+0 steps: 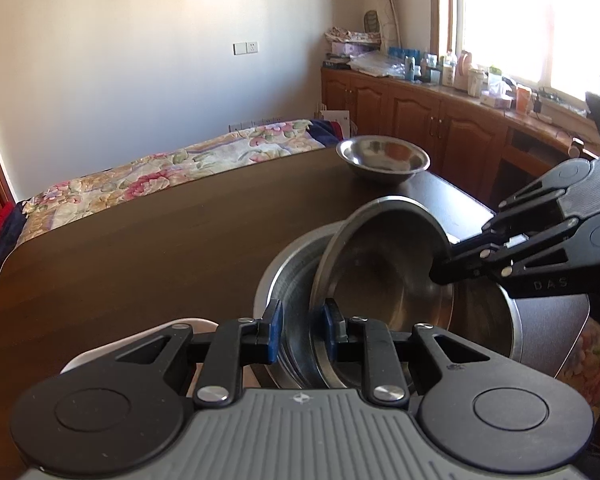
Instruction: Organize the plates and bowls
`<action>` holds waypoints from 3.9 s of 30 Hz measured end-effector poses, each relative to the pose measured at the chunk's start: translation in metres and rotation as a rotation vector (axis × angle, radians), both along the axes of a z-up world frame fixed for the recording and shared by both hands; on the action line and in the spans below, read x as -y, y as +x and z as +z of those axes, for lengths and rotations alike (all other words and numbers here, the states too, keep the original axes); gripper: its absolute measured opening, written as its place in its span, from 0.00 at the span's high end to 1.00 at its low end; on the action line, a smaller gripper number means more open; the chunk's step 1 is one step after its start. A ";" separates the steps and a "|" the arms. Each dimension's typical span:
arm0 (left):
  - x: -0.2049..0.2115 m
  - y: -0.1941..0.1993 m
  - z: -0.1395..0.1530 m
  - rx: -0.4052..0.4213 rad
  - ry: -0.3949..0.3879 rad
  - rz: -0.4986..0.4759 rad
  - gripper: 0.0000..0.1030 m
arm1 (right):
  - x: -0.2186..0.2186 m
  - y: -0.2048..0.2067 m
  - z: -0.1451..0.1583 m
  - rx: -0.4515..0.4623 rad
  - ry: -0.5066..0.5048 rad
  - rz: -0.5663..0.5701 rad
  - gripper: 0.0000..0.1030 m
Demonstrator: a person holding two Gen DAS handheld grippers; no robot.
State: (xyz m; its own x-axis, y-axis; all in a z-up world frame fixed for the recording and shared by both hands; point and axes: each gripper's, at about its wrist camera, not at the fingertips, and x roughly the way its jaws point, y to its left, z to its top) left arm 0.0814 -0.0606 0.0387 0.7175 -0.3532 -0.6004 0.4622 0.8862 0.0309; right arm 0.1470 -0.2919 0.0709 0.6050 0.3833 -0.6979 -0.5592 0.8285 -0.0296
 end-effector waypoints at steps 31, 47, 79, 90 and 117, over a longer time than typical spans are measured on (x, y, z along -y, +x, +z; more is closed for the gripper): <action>0.003 0.006 0.001 0.004 0.003 -0.005 0.74 | 0.007 0.005 0.003 -0.012 0.019 0.048 0.80; 0.021 0.025 0.021 0.046 -0.052 -0.006 0.31 | 0.037 0.005 0.020 0.158 0.160 -0.060 0.79; 0.111 0.115 0.046 0.022 -0.028 -0.129 0.21 | 0.121 0.093 0.004 0.257 0.200 -0.330 0.12; 0.148 0.160 0.030 -0.029 0.010 -0.128 0.44 | 0.141 0.122 -0.012 0.203 0.220 -0.354 0.38; 0.165 0.225 -0.014 -0.222 0.028 -0.042 0.64 | 0.160 0.142 -0.032 0.085 0.332 -0.356 0.65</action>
